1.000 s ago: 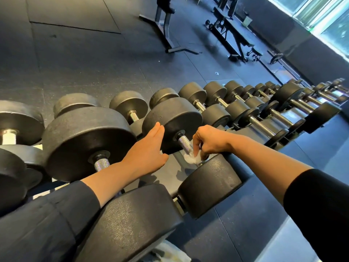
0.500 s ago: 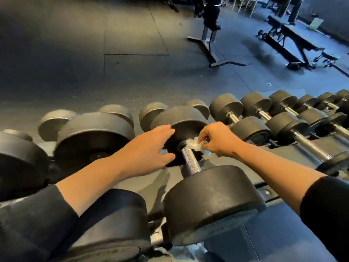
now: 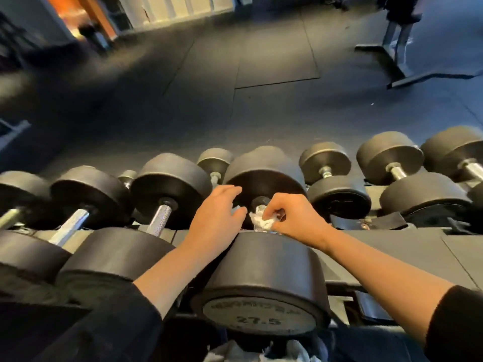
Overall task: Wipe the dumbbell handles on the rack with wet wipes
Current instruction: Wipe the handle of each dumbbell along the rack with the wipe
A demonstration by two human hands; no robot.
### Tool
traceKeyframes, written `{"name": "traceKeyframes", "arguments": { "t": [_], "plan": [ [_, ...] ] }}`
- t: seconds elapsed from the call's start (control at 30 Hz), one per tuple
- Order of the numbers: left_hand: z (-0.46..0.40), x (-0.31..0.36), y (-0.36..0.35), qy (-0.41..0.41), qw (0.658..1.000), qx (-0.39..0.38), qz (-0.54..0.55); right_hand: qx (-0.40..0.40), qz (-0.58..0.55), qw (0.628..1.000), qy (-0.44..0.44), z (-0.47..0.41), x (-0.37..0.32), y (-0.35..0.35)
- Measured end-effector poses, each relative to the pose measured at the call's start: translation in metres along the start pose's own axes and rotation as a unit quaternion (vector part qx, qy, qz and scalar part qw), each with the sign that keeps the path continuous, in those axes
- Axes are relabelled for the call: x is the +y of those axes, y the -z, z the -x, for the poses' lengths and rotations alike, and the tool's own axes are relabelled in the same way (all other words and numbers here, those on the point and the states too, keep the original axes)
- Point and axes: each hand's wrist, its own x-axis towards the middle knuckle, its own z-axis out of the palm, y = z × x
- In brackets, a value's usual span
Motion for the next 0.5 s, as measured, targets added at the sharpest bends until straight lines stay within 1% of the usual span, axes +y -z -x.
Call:
{"name": "traceKeyframes", "arguments": {
  "t": [0.07,0.13,0.2,0.23,0.3,0.37,0.4,0.43,0.5],
  "plan": [
    [0.003,0.007,0.000,0.018,1.000,0.012,0.007,-0.030,-0.041,0.998,0.029,0.006,0.000,0.003],
    [0.005,0.014,-0.001,0.032,0.999,0.021,0.007,-0.067,-0.092,0.993,0.032,0.012,0.001,0.004],
    [0.006,0.022,-0.002,0.040,0.999,0.023,0.005,-0.090,-0.114,0.989,0.028,0.016,0.004,0.005],
    [0.007,0.025,-0.003,0.041,0.999,0.019,0.007,-0.085,-0.111,0.990,0.030,0.018,0.006,0.005],
    [0.010,0.029,-0.005,0.048,0.999,0.007,0.023,-0.038,-0.100,0.994,0.025,0.020,0.013,0.008],
    [0.012,0.030,-0.006,0.068,0.996,0.008,0.054,0.019,-0.092,0.995,-0.027,0.021,0.021,0.015],
    [0.012,0.029,-0.007,0.080,0.995,0.014,0.066,0.035,-0.087,0.994,-0.056,0.023,0.026,0.018],
    [0.012,0.029,-0.007,0.088,0.993,0.020,0.070,0.041,-0.076,0.993,-0.081,0.024,0.032,0.018],
    [0.012,0.030,-0.009,0.091,0.994,0.027,0.060,0.016,-0.032,0.994,-0.104,0.025,0.041,0.014]
  ]
}}
